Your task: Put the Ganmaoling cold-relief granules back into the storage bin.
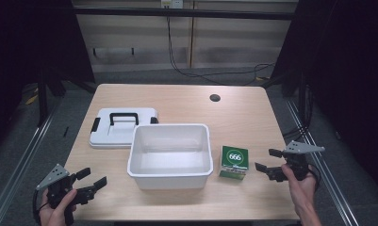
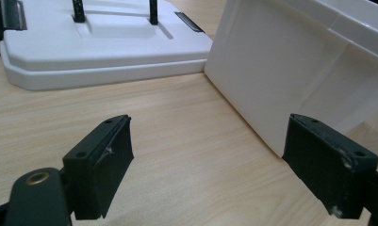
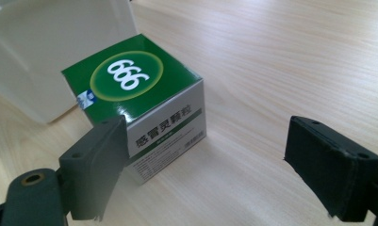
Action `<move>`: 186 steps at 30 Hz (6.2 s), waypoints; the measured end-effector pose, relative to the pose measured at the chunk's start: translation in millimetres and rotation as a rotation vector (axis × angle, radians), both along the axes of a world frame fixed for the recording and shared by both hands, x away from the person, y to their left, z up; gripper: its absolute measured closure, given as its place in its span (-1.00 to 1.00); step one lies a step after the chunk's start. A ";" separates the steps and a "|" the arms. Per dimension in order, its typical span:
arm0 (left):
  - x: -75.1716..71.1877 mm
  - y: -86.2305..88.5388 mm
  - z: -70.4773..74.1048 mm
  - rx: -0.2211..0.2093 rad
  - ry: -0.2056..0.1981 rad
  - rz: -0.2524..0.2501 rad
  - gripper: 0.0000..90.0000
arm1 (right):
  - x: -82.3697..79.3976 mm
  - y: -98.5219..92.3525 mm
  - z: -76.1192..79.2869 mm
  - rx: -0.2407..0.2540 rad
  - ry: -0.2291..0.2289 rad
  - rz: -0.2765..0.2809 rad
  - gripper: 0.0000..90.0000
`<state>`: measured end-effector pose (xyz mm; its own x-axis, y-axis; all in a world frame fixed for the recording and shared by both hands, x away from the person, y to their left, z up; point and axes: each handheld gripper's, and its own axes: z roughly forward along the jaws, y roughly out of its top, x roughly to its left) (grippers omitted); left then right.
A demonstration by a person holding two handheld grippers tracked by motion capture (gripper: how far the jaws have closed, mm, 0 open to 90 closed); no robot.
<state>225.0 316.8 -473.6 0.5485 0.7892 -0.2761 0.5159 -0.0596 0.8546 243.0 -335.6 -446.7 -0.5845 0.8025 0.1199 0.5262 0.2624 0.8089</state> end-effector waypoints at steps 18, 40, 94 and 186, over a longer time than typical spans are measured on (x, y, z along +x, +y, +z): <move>-0.8 2.3 0.5 -0.015 -0.008 0.023 -0.65 | 15.9 34.5 30.0 -0.145 -0.016 0.084 -0.66; -0.9 1.8 0.3 -0.006 -0.004 0.011 -0.65 | 38.3 67.0 79.3 -0.282 0.029 0.263 -0.61; -0.5 2.1 0.7 -0.012 -0.008 0.007 -0.65 | 98.2 128.6 57.8 -0.687 0.387 0.655 -0.76; -0.1 1.8 0.5 -0.007 -0.002 0.000 -0.65 | 93.4 150.3 94.9 -0.836 0.439 0.709 -0.64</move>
<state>224.9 318.6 -473.0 0.5489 0.7876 -0.2800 0.5139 -0.0538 0.8561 336.5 -185.3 -351.8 -0.9708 0.2396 0.0125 0.2399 0.9702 0.0331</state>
